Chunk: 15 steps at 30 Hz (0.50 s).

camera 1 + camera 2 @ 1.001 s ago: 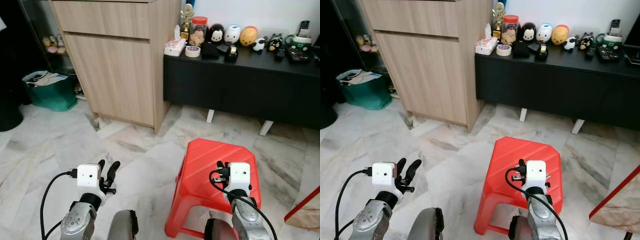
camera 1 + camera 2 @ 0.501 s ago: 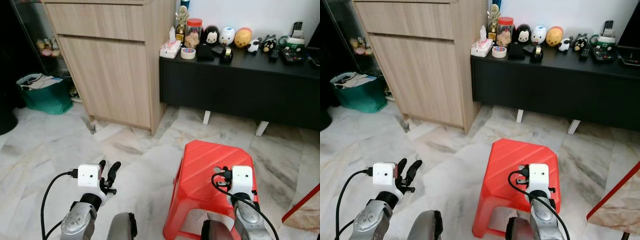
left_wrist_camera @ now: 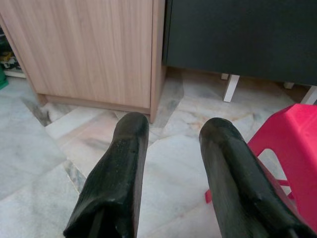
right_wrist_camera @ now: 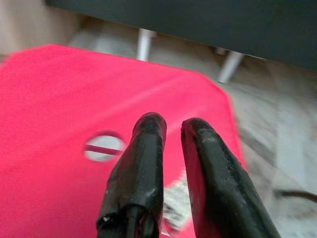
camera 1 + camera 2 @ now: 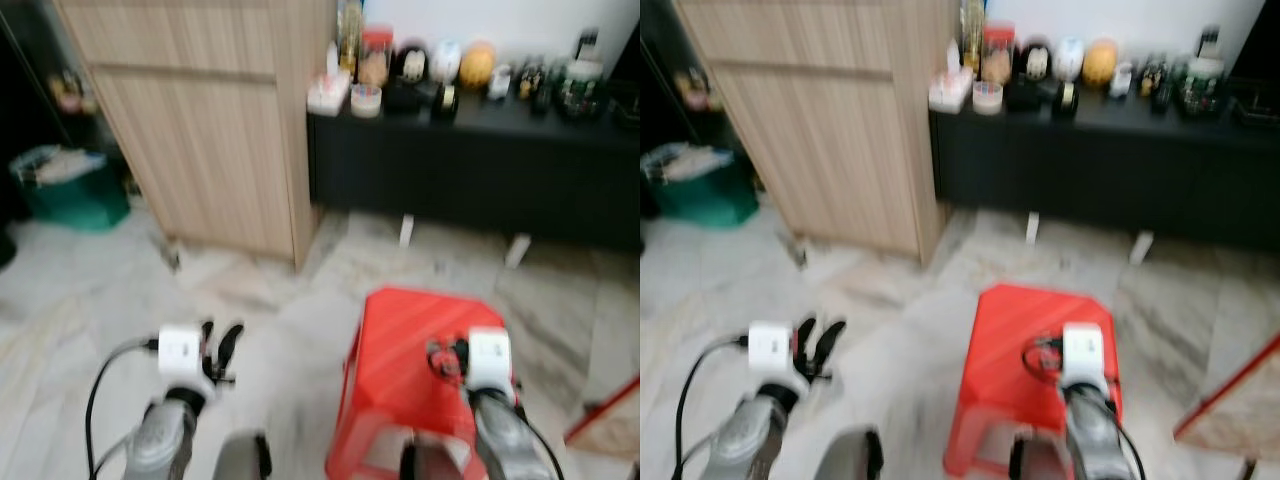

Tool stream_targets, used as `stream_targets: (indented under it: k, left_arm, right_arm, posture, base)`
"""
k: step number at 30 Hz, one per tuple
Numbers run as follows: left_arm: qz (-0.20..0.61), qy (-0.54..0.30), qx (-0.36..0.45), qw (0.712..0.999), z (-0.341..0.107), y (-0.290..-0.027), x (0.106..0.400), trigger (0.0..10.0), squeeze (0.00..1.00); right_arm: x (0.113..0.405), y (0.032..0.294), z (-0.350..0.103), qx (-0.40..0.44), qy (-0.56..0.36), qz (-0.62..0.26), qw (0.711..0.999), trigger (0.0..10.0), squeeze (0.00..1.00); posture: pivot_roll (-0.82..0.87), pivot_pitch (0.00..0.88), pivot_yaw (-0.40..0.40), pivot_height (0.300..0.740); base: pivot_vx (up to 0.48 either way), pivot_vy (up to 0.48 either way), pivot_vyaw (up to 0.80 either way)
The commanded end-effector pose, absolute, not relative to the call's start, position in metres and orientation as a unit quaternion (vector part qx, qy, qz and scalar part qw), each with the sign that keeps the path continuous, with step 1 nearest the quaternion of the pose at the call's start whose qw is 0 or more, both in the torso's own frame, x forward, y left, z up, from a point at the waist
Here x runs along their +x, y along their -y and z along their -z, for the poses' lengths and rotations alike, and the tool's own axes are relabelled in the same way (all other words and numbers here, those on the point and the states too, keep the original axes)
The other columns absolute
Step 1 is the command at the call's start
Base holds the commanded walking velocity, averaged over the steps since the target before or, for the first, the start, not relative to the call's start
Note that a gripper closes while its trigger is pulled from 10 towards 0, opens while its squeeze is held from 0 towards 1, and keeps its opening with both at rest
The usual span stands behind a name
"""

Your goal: Hang keys on a hook

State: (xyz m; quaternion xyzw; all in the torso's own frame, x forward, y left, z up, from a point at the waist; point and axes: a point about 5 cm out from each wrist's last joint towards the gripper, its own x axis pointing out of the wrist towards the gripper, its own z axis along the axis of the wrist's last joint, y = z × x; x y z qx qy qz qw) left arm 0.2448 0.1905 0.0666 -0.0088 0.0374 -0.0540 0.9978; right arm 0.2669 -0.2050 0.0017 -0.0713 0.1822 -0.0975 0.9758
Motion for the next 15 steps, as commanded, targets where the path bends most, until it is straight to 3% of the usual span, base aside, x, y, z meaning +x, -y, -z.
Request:
stream_targets:
  k: [1, 10, 15]
  left_arm:
    - [0.053, -0.041, -0.011, 0.998, -0.065, -0.192, 0.243, 10.0, 0.00]
    - [0.056, -0.043, -0.012, 0.997, -0.065, -0.192, 0.243, 10.0, 0.00]
    - [0.057, -0.043, -0.011, 0.997, -0.065, -0.192, 0.244, 10.0, 0.00]
  right_arm:
    - [0.265, 0.203, 0.001, -0.071, -0.191, 0.096, 0.974, 10.0, 0.00]
    - [0.263, 0.218, 0.011, -0.100, -0.252, 0.120, 0.955, 10.0, 0.00]
    - [0.274, 0.218, 0.005, -0.102, -0.251, 0.086, 0.959, 10.0, 0.00]
  posture:
    - [0.02, 0.007, 0.002, 0.577]
    - [0.02, 0.009, 0.006, 0.577]
    - [0.02, 0.007, 0.011, 0.577]
  base:
    - [0.000, 0.000, 0.00]
    - [0.000, 0.000, 0.00]
    - [0.000, 0.000, 0.00]
